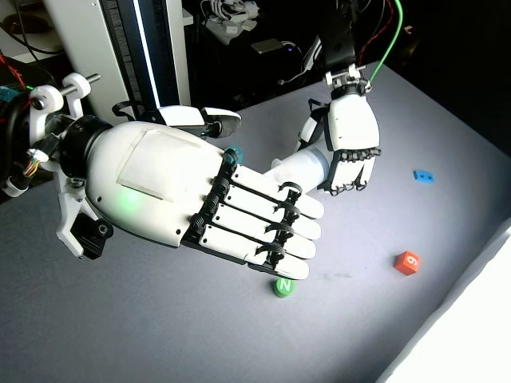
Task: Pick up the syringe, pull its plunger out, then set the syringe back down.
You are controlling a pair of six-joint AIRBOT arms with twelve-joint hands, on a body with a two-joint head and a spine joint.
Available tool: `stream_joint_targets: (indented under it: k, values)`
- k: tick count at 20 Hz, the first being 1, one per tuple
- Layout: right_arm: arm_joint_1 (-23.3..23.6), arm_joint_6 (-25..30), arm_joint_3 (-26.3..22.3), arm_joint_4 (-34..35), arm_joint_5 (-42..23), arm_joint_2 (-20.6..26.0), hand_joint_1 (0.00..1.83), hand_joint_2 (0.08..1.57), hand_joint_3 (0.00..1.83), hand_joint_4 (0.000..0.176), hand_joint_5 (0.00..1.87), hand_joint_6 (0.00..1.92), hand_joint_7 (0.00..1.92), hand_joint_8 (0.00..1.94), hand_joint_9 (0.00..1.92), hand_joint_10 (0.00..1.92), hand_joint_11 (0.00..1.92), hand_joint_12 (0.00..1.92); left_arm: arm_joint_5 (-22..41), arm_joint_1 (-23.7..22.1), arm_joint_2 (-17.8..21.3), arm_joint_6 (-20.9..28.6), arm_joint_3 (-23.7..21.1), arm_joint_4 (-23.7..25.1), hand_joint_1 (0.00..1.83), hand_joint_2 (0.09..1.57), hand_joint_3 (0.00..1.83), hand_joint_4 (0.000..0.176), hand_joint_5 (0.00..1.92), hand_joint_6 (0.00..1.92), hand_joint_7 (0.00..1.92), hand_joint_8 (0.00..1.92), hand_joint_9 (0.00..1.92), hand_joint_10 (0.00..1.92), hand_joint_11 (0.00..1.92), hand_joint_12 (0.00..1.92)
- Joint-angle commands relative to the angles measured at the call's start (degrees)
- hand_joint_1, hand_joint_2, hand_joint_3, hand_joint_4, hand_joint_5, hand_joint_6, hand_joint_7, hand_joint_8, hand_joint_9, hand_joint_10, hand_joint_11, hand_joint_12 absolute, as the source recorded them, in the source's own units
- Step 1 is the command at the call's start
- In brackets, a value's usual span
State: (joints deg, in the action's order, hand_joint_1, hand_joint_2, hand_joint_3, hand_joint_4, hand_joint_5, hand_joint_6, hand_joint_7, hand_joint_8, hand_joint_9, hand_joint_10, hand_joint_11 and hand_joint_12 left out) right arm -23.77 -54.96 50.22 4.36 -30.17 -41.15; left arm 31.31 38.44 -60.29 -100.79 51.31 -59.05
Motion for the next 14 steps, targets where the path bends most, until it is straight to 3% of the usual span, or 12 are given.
stream_joint_targets:
  k: [1,3,5,6,7,10,14]
  values:
    - [0.4,0.3,-0.1,0.3,-7.4,0.4,0.00,0.76,0.00,0.000,0.00,0.00,0.00,0.00,0.00,0.00,0.00,0.00,4.6,-0.2,-0.3,0.8,0.2,2.7,1.36,1.15,0.00,0.000,0.90,0.96,0.97,1.16,0.77,1.30,0.55,1.19]
    - [0.4,0.3,-0.1,0.3,-7.4,0.3,0.00,0.75,0.00,0.000,0.00,0.00,0.00,0.00,0.00,0.00,0.00,0.00,5.5,1.0,-1.1,1.8,0.7,3.4,1.36,1.15,0.00,0.000,0.89,0.97,0.94,1.20,0.76,1.33,0.55,1.19]
    - [0.4,0.3,-0.1,0.3,-7.5,0.3,0.00,0.77,0.00,0.000,0.00,0.00,0.00,0.00,0.00,0.00,0.00,0.00,5.7,2.0,-1.6,2.5,1.0,4.1,1.22,1.14,0.00,0.000,0.90,1.01,0.96,1.14,0.84,0.80,0.53,1.16]
    - [0.3,0.3,-0.1,0.3,-7.5,0.3,0.00,0.77,0.00,0.000,0.00,0.00,0.00,0.00,0.00,0.00,0.00,0.00,5.9,2.5,-1.9,2.9,1.1,4.5,1.22,1.14,0.00,0.000,0.90,1.01,0.96,1.14,0.84,0.80,0.53,1.16]
    - [0.3,0.3,-0.1,0.3,-7.5,0.3,0.00,0.78,0.00,0.000,0.00,0.00,0.00,0.00,0.00,0.00,0.00,0.00,6.2,3.0,-2.1,3.3,1.1,4.6,1.21,1.15,0.00,0.000,0.89,1.05,0.93,1.18,0.85,0.68,0.53,1.17]
    - [0.3,0.3,-0.1,0.3,-7.5,0.2,0.00,0.80,0.00,0.000,0.00,0.00,0.00,0.00,0.00,0.00,0.00,0.00,7.0,4.4,-2.7,4.3,1.2,5.2,1.22,1.15,0.00,0.000,0.90,0.97,0.95,1.20,0.88,0.71,0.56,1.17]
    - [0.3,0.3,-0.1,0.2,-7.7,0.1,0.00,0.81,0.00,0.000,0.00,0.00,0.00,0.00,0.00,0.00,0.00,0.00,7.5,5.0,-3.4,4.7,1.7,5.2,1.20,1.16,0.00,0.000,0.89,1.05,0.89,1.22,0.82,0.64,0.45,1.21]
